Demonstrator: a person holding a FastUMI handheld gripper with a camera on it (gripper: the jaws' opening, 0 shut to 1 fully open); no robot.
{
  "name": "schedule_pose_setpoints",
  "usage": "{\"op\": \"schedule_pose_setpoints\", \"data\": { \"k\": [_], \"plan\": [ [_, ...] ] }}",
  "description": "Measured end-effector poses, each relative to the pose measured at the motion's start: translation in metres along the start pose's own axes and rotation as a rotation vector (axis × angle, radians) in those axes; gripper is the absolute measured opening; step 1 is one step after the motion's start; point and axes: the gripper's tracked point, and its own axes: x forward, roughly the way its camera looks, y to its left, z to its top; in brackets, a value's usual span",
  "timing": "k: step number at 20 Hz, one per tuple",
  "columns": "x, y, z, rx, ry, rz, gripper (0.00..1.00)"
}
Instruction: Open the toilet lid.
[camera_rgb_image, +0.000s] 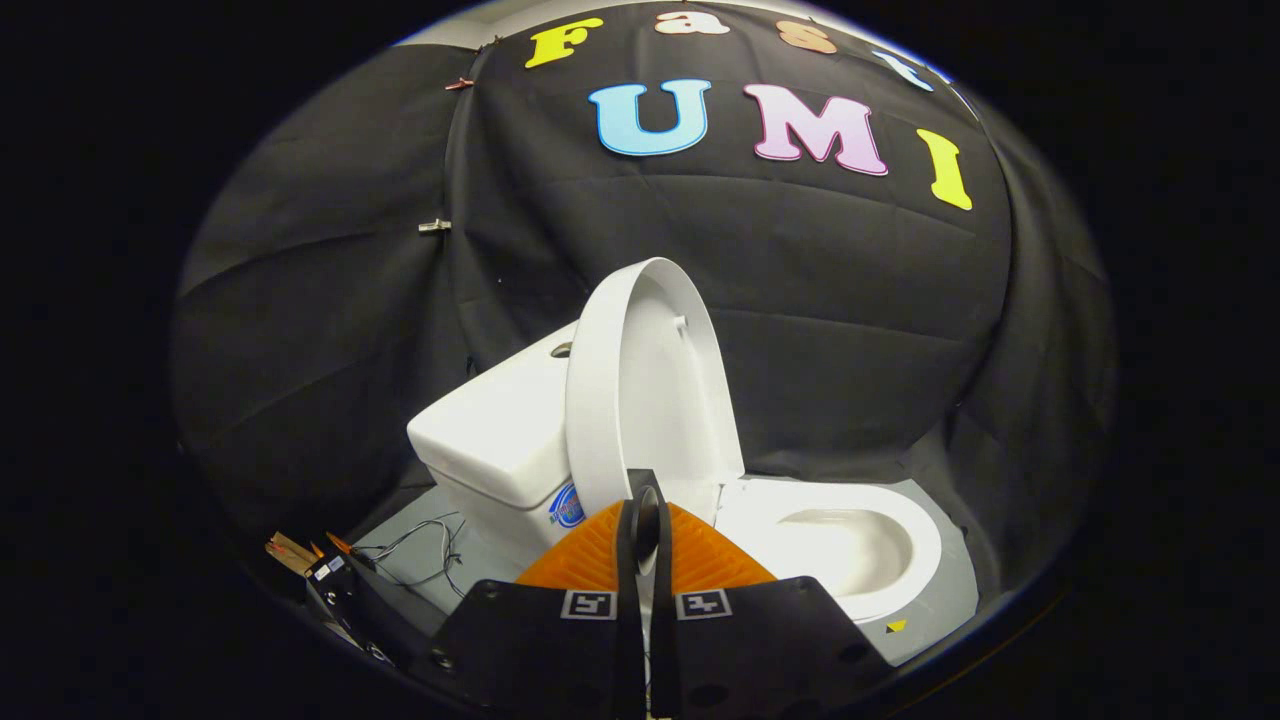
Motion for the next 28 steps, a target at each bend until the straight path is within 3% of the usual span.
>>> {"op": "schedule_pose_setpoints", "data": {
  "k": [4,10,13,16,19,21,28],
  "plan": [
    [0.001,0.005,-0.001,0.008,0.010,0.027,0.07],
    [-0.011,0.007,0.010,0.066,-0.012,0.061,0.35],
    [-0.033,0.000,0.033,0.118,-0.058,0.078,0.70],
    [-0.066,-0.016,0.064,0.145,-0.122,0.080,0.70],
    [-0.116,-0.032,0.106,0.139,-0.230,0.089,0.81],
    [-0.143,-0.046,0.126,0.114,-0.284,0.074,0.97],
    [-0.254,-0.105,0.170,0.061,-0.447,-0.056,0.99]
  ]
}}
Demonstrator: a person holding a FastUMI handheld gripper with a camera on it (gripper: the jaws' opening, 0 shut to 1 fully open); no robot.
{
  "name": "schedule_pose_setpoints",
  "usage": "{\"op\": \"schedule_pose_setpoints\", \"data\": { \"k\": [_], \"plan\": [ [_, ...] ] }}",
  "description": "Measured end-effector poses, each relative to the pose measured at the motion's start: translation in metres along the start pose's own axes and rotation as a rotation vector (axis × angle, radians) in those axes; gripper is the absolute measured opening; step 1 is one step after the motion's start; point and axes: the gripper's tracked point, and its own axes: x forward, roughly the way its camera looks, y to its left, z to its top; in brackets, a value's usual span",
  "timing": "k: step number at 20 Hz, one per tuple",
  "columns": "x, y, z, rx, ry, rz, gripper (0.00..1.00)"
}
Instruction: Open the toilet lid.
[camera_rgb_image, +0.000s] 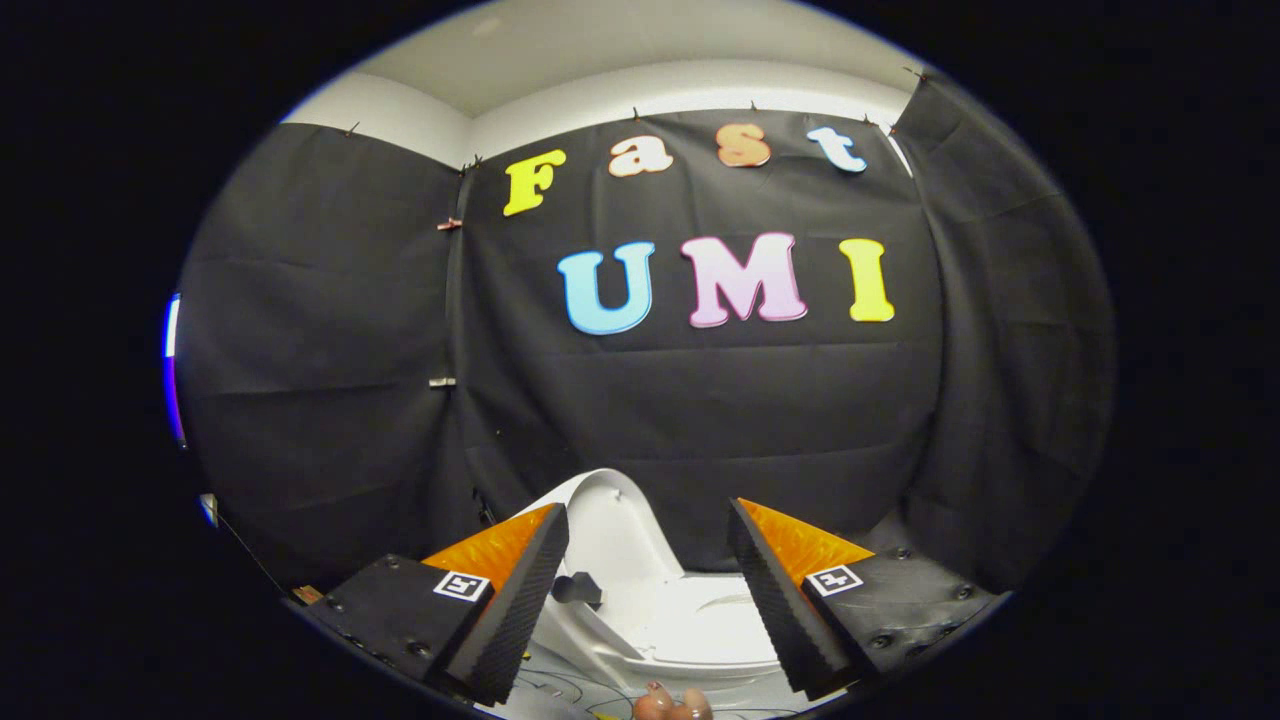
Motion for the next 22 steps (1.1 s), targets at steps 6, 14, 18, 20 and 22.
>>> {"op": "schedule_pose_setpoints", "data": {
  "k": [6,14,18,20,22],
  "plan": [
    [-0.057,-0.029,0.035,-0.009,-0.070,-0.070,0.99],
    [-0.075,-0.046,0.037,-0.035,-0.074,-0.109,0.99],
    [-0.078,-0.048,0.035,-0.031,-0.062,-0.121,0.99],
    [-0.077,-0.048,0.034,-0.040,-0.056,-0.123,0.99],
    [-0.075,-0.045,0.032,-0.040,-0.053,-0.117,0.99]
  ]
}}
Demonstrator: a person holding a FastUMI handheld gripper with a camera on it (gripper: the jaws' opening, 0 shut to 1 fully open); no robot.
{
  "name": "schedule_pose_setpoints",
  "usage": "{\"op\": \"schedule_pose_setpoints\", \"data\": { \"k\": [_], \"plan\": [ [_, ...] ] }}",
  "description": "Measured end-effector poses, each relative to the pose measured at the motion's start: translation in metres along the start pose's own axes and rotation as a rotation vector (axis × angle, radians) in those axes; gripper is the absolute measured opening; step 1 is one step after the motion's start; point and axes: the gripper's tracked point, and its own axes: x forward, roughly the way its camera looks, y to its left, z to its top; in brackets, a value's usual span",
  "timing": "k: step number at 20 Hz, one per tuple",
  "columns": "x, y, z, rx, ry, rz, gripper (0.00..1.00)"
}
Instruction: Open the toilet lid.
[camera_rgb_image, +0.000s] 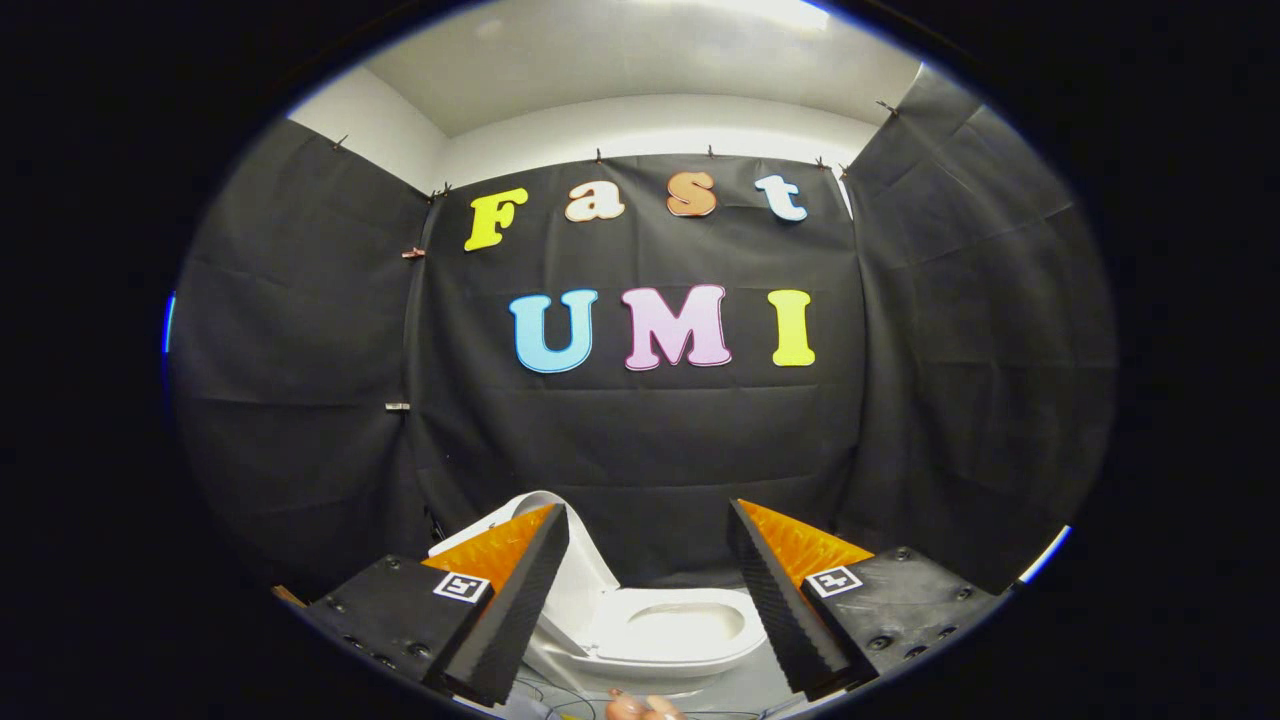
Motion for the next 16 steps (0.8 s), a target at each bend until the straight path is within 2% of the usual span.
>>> {"op": "schedule_pose_setpoints", "data": {
  "k": [16],
  "plan": [
    [0.0092,-0.0012,-0.0100,-0.011,0.034,-0.009,0.99]
  ]
}}
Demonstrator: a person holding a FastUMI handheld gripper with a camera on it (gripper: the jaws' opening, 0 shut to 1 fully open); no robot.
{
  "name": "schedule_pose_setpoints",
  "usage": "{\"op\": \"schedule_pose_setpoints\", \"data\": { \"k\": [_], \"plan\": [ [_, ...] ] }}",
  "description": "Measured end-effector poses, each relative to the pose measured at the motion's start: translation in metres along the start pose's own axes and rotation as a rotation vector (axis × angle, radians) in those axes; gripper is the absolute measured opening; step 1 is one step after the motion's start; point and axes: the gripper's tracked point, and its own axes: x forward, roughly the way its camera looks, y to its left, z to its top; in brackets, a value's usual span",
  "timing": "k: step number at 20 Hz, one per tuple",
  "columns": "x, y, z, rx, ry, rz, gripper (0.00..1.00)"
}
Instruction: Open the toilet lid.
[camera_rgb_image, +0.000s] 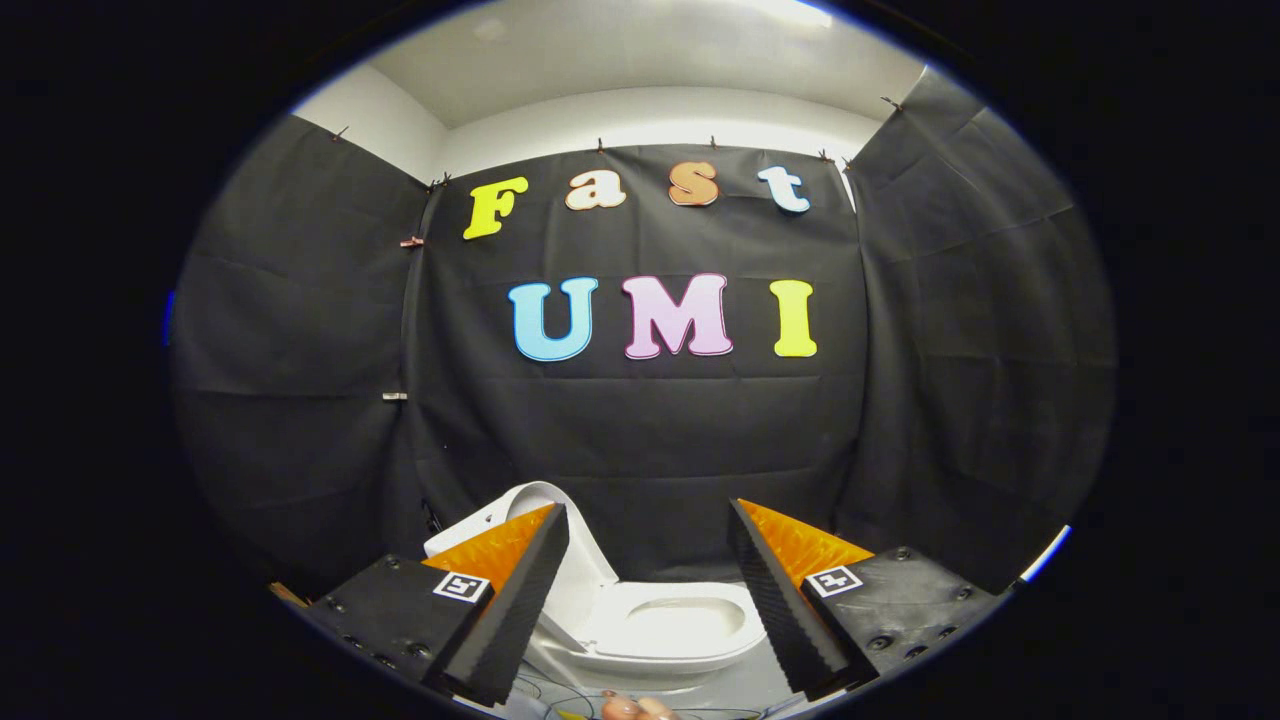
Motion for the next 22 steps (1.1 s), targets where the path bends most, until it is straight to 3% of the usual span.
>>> {"op": "schedule_pose_setpoints", "data": {
  "k": [22],
  "plan": [
    [0.0020,0.0049,-0.0015,-0.007,-0.001,0.009,0.99]
  ]
}}
